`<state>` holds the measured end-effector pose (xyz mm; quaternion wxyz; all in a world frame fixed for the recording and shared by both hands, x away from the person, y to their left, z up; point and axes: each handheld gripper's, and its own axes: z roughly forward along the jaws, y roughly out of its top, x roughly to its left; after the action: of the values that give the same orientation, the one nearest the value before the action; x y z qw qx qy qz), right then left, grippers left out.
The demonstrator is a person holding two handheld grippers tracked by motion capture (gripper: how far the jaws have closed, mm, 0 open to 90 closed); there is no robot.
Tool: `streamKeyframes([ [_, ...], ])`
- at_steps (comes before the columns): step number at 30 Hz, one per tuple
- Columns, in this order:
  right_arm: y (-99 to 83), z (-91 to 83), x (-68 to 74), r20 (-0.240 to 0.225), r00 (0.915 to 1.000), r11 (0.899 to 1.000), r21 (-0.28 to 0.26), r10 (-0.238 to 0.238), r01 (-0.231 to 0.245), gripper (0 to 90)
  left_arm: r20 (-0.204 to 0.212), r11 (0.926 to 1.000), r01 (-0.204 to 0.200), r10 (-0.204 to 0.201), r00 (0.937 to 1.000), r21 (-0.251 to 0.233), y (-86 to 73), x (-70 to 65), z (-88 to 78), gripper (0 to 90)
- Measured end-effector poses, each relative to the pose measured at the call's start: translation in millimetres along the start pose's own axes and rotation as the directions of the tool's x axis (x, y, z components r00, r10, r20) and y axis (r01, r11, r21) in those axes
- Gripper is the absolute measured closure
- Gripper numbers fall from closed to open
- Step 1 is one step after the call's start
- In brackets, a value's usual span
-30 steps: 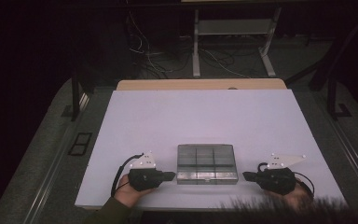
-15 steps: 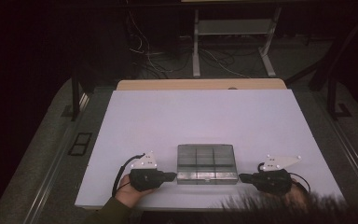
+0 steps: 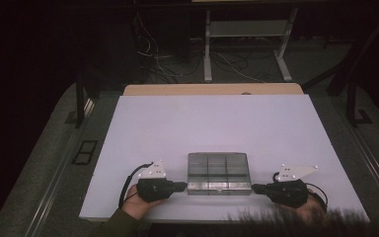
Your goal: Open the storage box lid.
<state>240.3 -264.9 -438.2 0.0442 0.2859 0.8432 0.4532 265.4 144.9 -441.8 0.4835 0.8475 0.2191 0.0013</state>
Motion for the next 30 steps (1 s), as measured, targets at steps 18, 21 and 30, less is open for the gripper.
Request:
streamKeyframes([
  [18, 0.7, 0.3, 0.5, 0.007, 1.0000, 1.000, 0.002, -0.002, 0.002, 88.8, -0.004, 1.0000, 0.003, -0.003, 1.0000, -0.002, 0.5, 0.0, 0.1, 88.8],
  [21, 1.0, 0.5, 0.6, 0.011, 0.9999, 1.000, 0.002, 0.000, 0.000, 88.8, -0.002, 1.0000, 0.004, -0.004, 1.0000, 0.000, 0.7, 0.4, 0.0, 88.8],
  [30, 2.1, 1.3, 0.2, 0.021, 0.9997, 1.000, 0.005, 0.008, -0.008, 88.9, 0.006, 0.9999, 0.015, -0.015, 0.9999, -0.003, 0.5, 1.9, 0.1, 89.0],
])
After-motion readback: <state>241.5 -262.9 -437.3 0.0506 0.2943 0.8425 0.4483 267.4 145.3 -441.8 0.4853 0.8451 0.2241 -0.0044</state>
